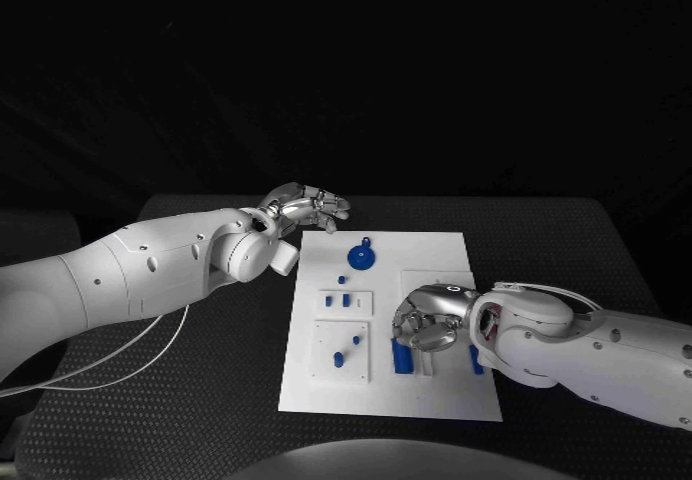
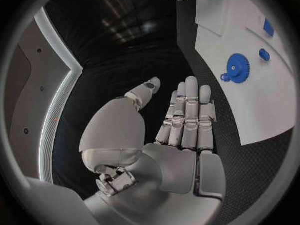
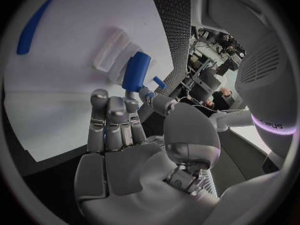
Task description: Assemble the parts on the task board
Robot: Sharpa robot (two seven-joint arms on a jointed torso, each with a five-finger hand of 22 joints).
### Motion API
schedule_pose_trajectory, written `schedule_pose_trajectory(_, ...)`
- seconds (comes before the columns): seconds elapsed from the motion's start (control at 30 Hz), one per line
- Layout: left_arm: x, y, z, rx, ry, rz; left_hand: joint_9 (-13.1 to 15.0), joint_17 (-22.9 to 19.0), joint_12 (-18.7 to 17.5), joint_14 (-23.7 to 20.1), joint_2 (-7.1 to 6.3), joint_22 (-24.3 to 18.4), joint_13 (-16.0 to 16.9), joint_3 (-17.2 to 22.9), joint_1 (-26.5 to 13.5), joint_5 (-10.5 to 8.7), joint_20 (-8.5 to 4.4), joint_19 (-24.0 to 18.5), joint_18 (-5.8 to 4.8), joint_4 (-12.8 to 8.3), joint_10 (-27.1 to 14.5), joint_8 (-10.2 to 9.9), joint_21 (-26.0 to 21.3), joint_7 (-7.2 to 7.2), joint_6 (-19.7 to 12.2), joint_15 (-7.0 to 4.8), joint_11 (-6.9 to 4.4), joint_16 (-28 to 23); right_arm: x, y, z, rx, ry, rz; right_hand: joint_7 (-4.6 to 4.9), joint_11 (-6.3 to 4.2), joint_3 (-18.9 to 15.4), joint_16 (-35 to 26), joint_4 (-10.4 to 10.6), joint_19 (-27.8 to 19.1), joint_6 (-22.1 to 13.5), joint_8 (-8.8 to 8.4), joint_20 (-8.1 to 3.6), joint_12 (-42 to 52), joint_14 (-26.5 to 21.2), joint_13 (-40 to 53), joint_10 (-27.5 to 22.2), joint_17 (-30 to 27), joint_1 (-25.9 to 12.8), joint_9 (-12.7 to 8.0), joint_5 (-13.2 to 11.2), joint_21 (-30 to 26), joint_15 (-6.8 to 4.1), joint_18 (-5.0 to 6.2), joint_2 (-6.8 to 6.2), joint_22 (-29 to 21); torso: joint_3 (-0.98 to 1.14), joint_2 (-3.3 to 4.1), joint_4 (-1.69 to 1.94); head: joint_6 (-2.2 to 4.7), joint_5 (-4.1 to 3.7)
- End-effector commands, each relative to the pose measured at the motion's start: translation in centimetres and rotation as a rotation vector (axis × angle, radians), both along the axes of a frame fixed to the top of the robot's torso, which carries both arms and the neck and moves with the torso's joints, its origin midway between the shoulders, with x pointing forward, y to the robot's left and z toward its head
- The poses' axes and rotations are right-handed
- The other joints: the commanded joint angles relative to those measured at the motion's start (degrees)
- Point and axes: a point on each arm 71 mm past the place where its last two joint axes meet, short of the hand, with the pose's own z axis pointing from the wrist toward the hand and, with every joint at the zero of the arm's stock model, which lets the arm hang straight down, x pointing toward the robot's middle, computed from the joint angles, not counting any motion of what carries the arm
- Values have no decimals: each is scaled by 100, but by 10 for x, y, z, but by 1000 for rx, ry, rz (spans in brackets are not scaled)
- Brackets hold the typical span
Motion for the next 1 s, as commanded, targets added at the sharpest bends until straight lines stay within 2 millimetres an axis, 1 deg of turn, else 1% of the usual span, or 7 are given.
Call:
schedule_pose_trajectory(0.03,-1,-2,1,-8,0,-16,-7,9,17,15,-4,7,-9,-3,-42,31,3,45,112,25,-42,-8,-38,2,-36,39,2,-19,-5,-4,-13,-70,13,30,-11,4,45,-24,-2,-1,-31,19,-18,38,-16,7,-27,9,90,-10,13,15,-7,174,39,57,-2,3,1,-12,4)
schedule_pose_trajectory(0.53,-1,-3,1,-8,1,-17,-10,16,14,16,-6,13,-12,-3,-35,32,2,43,114,26,-50,-11,-43,7,-51,39,3,-24,-1,-7,-6,16,-56,-13,10,24,57,-23,92,-3,31,71,-18,49,-19,3,-30,7,227,0,12,23,11,174,-77,61,4,1,-11,-3,9)
schedule_pose_trajectory(0.63,-1,-3,1,-8,1,-17,-11,17,14,16,-5,14,-12,-3,-34,32,2,43,114,27,-50,-12,-43,7,-53,39,3,-25,1,-6,-1,88,-91,-43,15,28,41,-19,4,-9,4,61,-21,47,-18,-4,-32,9,239,-10,12,27,12,174,-256,64,5,0,-10,5,9)
schedule_pose_trajectory(0.67,0,-3,1,-8,0,-16,-11,18,14,16,-5,14,-12,-2,-33,32,2,43,114,27,-51,-12,-44,8,-54,39,3,-25,2,-7,2,124,-116,-61,34,48,-111,-12,-15,4,-52,33,-8,52,-9,-6,-27,11,94,-23,11,41,28,170,-552,69,6,0,-7,3,6)
schedule_pose_trajectory(0.77,0,-3,1,-7,1,-15,-11,19,14,16,-6,15,-12,-3,-33,32,2,43,115,27,-51,-12,-44,9,-56,39,3,-25,2,-8,6,176,-138,-83,51,78,-429,-8,-5,38,-91,20,1,55,2,-10,-25,8,-120,-29,3,64,48,172,-972,70,7,-2,-7,10,-1)
schedule_pose_trajectory(0.83,0,-3,1,-7,1,-16,-12,19,14,16,-6,16,-12,-3,-32,32,2,43,115,27,-52,-12,-45,9,-57,39,3,-26,2,-10,8,197,-150,-89,66,75,-660,-13,-76,49,-145,4,-19,55,3,-15,-33,4,-100,-34,12,62,56,174,-1112,61,4,-2,-8,9,-2)
schedule_pose_trajectory(1.0,-1,-3,1,-8,1,-17,-12,21,14,17,-8,17,-13,-4,-30,31,2,43,115,26,-53,-13,-46,10,-60,40,3,-27,1,-15,11,216,-166,-81,90,96,-971,-45,-326,0,-241,-24,-40,44,-39,-24,-86,-8,132,-42,13,17,73,174,-1234,39,2,-1,-9,22,-9)
